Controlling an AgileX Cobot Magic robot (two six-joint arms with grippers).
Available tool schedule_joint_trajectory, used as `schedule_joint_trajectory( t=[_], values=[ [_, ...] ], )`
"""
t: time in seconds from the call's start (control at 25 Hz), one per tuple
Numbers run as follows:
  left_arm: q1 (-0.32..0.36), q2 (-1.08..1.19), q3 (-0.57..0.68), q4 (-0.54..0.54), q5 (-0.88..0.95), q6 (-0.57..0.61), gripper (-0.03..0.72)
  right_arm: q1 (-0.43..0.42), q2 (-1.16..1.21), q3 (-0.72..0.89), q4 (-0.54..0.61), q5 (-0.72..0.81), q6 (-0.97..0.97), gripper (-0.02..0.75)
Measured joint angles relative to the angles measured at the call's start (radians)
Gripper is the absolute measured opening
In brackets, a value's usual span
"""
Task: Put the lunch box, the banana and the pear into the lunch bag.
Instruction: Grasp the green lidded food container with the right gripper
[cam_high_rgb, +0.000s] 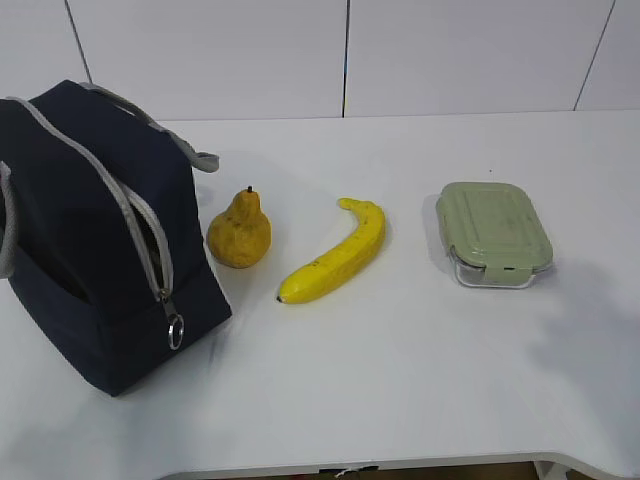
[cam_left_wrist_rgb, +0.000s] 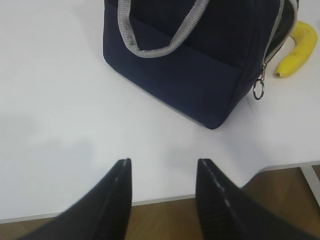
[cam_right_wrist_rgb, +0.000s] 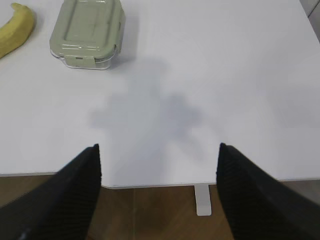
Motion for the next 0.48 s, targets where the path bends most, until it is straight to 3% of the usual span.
schedule_joint_trajectory(
  t=[0.28,0.48],
  values=[
    [0.0,0.0,0.0,0.0,0.0,0.0,0.305,0.0,0.22,-0.122,0.015,-0.063,0.0,0.587],
    [0.0,0.0,0.0,0.0,0.0,0.0,0.305,0.0,0.359,-0.24,0.091,-0.086,-0.03,0.587]
  ],
)
